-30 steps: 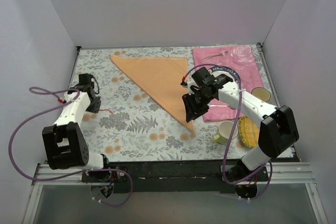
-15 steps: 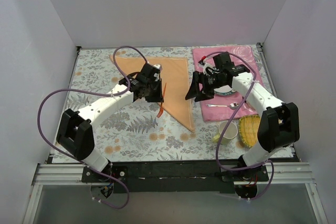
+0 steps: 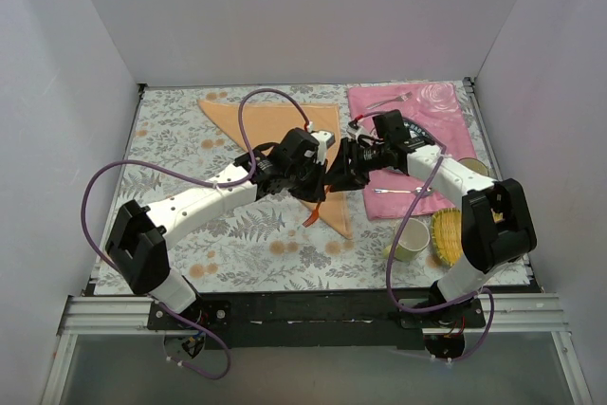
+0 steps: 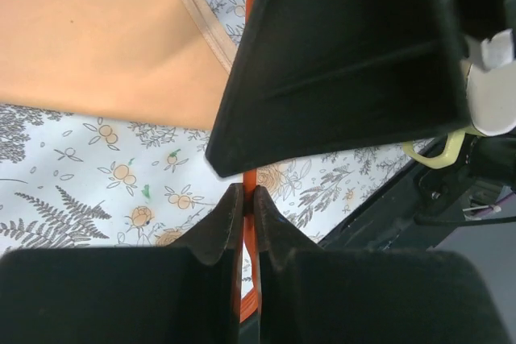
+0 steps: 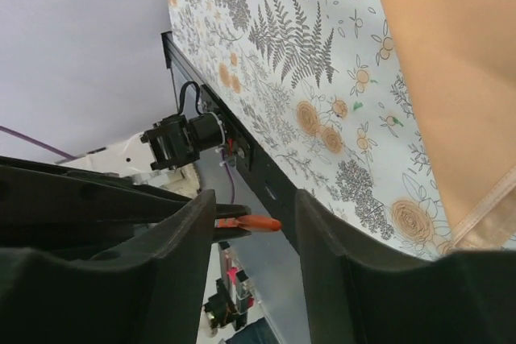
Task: Fold the napkin, place the utensils inside, and roll it up
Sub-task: Pass the utensil from the left arm to the right
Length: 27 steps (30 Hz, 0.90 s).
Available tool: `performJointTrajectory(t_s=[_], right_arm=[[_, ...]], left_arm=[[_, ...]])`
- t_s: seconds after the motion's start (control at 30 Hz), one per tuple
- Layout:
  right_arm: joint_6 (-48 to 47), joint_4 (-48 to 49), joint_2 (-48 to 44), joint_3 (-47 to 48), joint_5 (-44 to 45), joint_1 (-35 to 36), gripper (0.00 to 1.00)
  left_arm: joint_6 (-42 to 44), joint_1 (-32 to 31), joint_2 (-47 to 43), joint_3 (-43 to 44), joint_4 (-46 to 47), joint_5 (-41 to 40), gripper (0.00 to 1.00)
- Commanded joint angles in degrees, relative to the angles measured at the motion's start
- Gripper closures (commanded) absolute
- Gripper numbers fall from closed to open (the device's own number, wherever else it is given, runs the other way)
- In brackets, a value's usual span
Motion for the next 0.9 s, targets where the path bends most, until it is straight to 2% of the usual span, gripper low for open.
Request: performJointTrajectory(t_s=[0.0, 0.03, 0.07, 0.1, 0.13, 0.17, 0.2, 0.23, 0.27, 0.33, 0.43, 0.6, 0.63, 0.7, 0.73, 0.77, 0.8, 0.87], right_arm=[[2.65, 5.24, -2.44, -0.94, -0.31, 0.71, 0.65], [3.26, 5.68, -2.61, -1.2, -0.22, 0.71, 0.79], [3.87, 6.47, -2.62, -1.38, -0.22, 0.71, 0.98], [4.32, 8.3, -2.7, -1.64, -0.39, 0.71, 0.99], [4.93, 9.54, -2.79, -2.34, -0.4, 0.79, 0.99], [6.15, 11.12, -3.05, -2.61, -0.4, 0.71, 0.99], [6.51, 14.36, -3.32, -2.87, 0.39, 0.71, 0.99], [6.95, 15.78, -3.58, -2.96, 0.92, 0.71, 0.99], [7.22, 16.66, -3.41, -2.27, 1.27, 0.62, 0.99], [6.61, 16.94, -2.27, -0.69, 2.06, 0.71, 0.99], [6.34, 18.95, -2.0, 0.99, 1.45, 0.71, 0.99], [0.56, 22.29, -3.23, 3.7, 5.92, 0.71, 0.99], [-0.24, 22.38, -2.88, 4.5, 6.71, 0.71, 0.99], [-1.91, 23.0, -2.09, 7.21, 8.73, 0.71, 0.99], [-3.31, 22.83, -1.91, 7.93, 10.05, 0.71, 0.99], [-3.67, 24.13, -2.09, 8.2, 11.11, 0.71, 0.99], [-3.94, 24.58, -2.26, 8.37, 13.29, 0.79, 0.99], [-4.9, 24.58, -2.88, 9.6, 14.8, 0.71, 0.99]], left_arm=[[0.84, -0.16, -1.28, 2.49, 0.11, -1.45, 1.0], [0.31, -0.16, -1.27, 2.49, 0.02, -1.62, 1.0], [-0.3, -0.16, -1.36, 2.84, -0.15, -1.8, 0.98], [-2.83, -0.07, -1.36, 3.19, -0.5, -2.32, 0.91], [-4.16, 0.02, -1.54, 3.63, -1.55, -2.67, 0.67], [-5.48, 0.11, -1.8, 3.9, -2.17, -3.03, 0.54], [-7.5, 1.41, -1.98, 4.68, -2.96, -2.86, 0.42], [-11.43, 2.73, -1.72, 5.39, -6.01, -2.25, 0.36], [-13.3, 4.66, -1.54, 6.09, -7.52, 2.72, 0.35], [-16.98, 9.41, -1.89, 7.24, -8.41, 7.49, 0.35], [-20.33, 13.28, -3.82, 6.63, -4.04, 15.58, 0.35], [-35.53, 19.78, -3.83, 7.06, -3.14, 20.61, 0.51], [-38.08, 20.75, -3.56, 8.02, -4.19, 20.61, 0.51], [-48.32, 22.68, -2.43, 8.64, -6.38, 20.0, 0.47], [-53.0, 23.3, -2.16, 8.3, -7.18, 22.43, 0.47], [-56.96, 23.66, -2.15, 5.94, -6.57, 24.02, 0.47], [-65.79, 23.75, -2.5, 4.7, -6.13, 25.87, 0.45], [-73.22, 23.66, -3.9, 0.5, -4.38, 29.21, 0.42]])
